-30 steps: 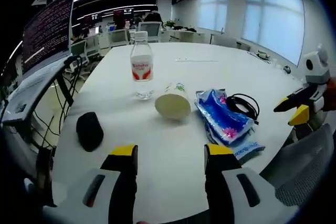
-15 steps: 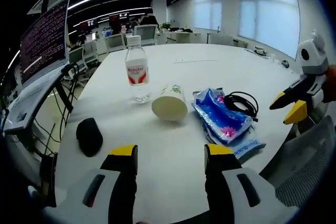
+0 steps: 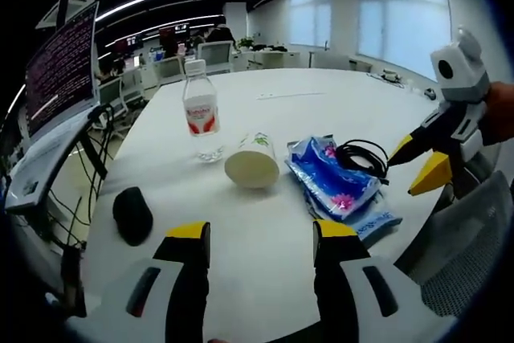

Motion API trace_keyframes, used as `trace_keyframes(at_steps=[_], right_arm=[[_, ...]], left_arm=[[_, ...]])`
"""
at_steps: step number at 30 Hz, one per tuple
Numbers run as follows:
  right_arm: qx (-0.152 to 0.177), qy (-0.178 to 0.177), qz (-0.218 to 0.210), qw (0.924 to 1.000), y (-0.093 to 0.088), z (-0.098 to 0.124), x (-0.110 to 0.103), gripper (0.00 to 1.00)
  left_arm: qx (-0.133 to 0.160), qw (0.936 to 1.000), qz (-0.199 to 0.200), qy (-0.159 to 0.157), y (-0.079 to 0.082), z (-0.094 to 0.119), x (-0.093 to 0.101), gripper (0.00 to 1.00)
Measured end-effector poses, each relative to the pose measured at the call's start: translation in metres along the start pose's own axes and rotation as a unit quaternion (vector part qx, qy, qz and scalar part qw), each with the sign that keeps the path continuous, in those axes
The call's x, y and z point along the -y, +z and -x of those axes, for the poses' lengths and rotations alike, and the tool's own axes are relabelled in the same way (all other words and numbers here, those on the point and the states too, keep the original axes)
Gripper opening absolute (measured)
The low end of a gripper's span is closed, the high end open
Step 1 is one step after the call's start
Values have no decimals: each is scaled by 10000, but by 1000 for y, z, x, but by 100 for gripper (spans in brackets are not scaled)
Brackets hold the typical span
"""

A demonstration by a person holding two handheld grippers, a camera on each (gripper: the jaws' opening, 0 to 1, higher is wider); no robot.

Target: Arrange the tabletop items into an orderly group along one side of the table until the central work area is clear of visible clutter.

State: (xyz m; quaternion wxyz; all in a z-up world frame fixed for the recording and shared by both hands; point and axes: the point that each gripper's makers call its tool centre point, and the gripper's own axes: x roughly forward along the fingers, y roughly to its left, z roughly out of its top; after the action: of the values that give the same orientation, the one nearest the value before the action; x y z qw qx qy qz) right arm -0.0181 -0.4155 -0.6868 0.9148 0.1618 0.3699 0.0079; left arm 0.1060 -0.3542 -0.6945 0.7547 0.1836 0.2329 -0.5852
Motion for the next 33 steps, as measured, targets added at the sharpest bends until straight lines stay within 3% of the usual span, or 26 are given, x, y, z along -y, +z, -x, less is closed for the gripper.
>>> trace_keyframes(at_steps=[5,10,15,26,33], right_arm=[[-31,-50,129,9999,11,-9,3,40],[-163,-314,221,9991,22,-18,17,38],[-114,-673,-124,9976,35,-29,37,36],[-235,-952,-39,9952,54,-70,39,37],[-151,-1142,-341,9928,67,-90,43,36]], left_arm=[[20,10000,45,-2,0,0,0,51],[77,9999,75,67,2,1,-3,50],[107,9998,179,72,2,2,-6,50],[82,9999,55,45,2,1,-2,50],[34,9999,113,70,-2,2,-5,50]])
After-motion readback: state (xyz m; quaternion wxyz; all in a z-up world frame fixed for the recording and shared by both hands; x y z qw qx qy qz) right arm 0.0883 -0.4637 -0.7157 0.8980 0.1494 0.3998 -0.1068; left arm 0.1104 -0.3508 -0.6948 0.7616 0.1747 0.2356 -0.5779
